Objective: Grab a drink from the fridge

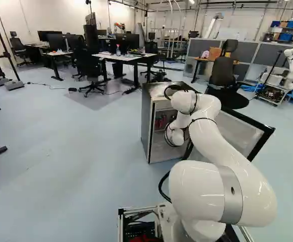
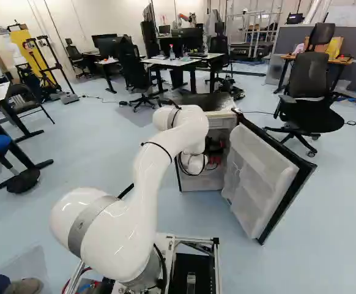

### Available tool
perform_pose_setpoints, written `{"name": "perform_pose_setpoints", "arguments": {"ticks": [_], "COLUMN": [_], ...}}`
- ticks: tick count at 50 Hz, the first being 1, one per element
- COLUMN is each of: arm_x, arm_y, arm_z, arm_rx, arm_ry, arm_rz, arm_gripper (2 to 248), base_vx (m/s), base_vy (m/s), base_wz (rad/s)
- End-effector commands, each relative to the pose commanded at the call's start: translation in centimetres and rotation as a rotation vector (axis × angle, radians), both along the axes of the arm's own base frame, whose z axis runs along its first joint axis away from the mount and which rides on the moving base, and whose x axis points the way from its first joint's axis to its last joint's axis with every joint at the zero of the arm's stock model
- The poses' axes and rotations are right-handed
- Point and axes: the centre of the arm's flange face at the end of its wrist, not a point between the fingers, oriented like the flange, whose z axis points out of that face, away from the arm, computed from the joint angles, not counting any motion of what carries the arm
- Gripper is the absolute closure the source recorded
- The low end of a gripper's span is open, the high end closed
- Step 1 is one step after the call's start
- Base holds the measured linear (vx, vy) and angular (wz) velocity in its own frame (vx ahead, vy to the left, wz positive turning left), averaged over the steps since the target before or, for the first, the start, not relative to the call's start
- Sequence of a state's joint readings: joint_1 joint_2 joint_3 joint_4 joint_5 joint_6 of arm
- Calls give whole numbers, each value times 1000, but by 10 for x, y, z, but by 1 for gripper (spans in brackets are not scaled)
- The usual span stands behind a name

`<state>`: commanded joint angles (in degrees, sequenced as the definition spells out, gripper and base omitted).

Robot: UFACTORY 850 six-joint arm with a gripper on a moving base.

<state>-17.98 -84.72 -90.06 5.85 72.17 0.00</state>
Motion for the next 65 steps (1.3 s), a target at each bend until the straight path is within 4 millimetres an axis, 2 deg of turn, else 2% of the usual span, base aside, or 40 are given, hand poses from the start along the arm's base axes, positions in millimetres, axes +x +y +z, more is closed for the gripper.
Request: {"name": "perform_pose_setpoints", "arguments": {"ticks": [21,49,65], "arm_x": [8,29,42], "arm_y": [-11,-10,-16], "arm_z": [-5,-14,-21], "arm_rx": [-8,-21,-32], "arm_ry": [-24,-64,-99], "arm_rz": [-11,-1,-4], "arm_gripper": [44,44,44], "base_vx": [0,0,0], "base_vy": [0,0,0], "base_wz": [0,0,0]}}
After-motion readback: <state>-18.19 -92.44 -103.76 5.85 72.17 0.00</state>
